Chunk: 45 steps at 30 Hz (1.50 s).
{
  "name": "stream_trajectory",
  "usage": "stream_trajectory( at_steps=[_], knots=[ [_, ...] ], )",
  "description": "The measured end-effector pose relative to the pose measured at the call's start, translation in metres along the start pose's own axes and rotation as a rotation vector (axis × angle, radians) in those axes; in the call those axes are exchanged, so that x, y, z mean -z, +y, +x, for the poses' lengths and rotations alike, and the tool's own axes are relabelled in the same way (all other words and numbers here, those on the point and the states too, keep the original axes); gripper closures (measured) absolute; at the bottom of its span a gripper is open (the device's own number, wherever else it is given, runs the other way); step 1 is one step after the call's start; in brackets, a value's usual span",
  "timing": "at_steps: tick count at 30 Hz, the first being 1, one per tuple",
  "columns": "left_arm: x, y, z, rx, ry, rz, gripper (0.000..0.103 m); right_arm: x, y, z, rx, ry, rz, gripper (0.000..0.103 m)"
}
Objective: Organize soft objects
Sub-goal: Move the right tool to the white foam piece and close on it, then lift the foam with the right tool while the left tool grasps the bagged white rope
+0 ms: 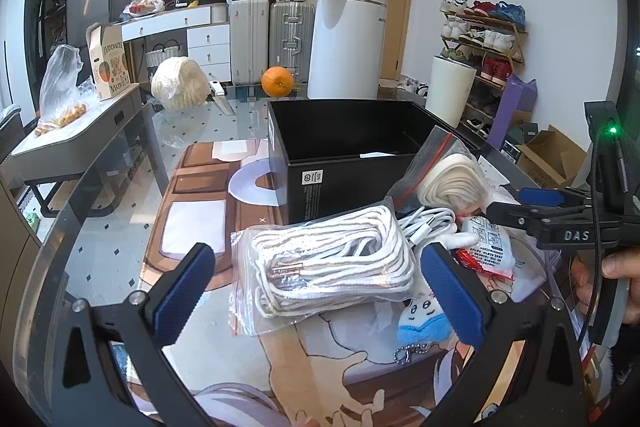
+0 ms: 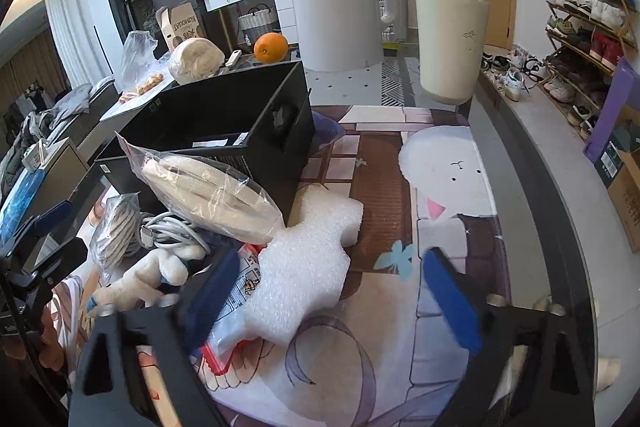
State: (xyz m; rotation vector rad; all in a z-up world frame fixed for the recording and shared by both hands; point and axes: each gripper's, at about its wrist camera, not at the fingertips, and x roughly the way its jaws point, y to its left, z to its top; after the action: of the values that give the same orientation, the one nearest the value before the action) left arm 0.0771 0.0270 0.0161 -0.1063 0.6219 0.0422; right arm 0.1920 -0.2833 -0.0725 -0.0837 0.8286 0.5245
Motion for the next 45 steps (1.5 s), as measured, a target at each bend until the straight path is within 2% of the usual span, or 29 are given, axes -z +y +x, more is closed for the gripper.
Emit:
stream_trajectory(
  at_steps=[3, 6, 8, 9, 24, 29, 34, 39, 45],
  knots=[
    [0.0, 0.0, 0.001, 0.002, 0.006, -0.002, 0.0, -0.001, 0.0, 0.003, -0.027, 0.014, 0.003, 0.028],
    [0.0, 0.0, 0.002, 0.004, 0.012, 0.0, 0.0, -0.001, 0.002, 0.001, -0.053, 0.007, -0.004, 0.043],
    [0.0, 0.0, 0.002, 0.007, 0.017, -0.002, 0.0, 0.001, 0.003, -0.002, -0.066, 0.003, -0.01, 0.059],
    [0.0, 0.001, 0.003, 0.006, 0.019, -0.004, 0.0, 0.001, 0.004, -0.004, -0.066, 0.0, -0.015, 0.062],
    [0.001, 0.003, 0.004, 0.02, 0.031, -0.012, 0.0, 0.02, 0.004, -0.053, -0.035, -0.117, -0.034, 0.064],
    [0.0, 0.006, 0.01, 0.069, 0.055, -0.038, 0.0, 0.022, 0.01, -0.062, -0.05, -0.145, -0.041, 0.064],
    [-0.005, -0.001, 0.021, 0.081, 0.1, -0.043, 0.0, 0.021, 0.017, -0.061, -0.062, -0.144, -0.06, 0.064],
    [-0.005, -0.011, 0.034, 0.029, 0.167, 0.003, 0.0, 0.02, 0.022, -0.061, -0.06, -0.143, -0.073, 0.064],
    [-0.006, -0.003, 0.038, -0.021, 0.19, -0.019, 0.0, 0.018, 0.025, -0.061, -0.066, -0.144, -0.087, 0.064]
  ],
)
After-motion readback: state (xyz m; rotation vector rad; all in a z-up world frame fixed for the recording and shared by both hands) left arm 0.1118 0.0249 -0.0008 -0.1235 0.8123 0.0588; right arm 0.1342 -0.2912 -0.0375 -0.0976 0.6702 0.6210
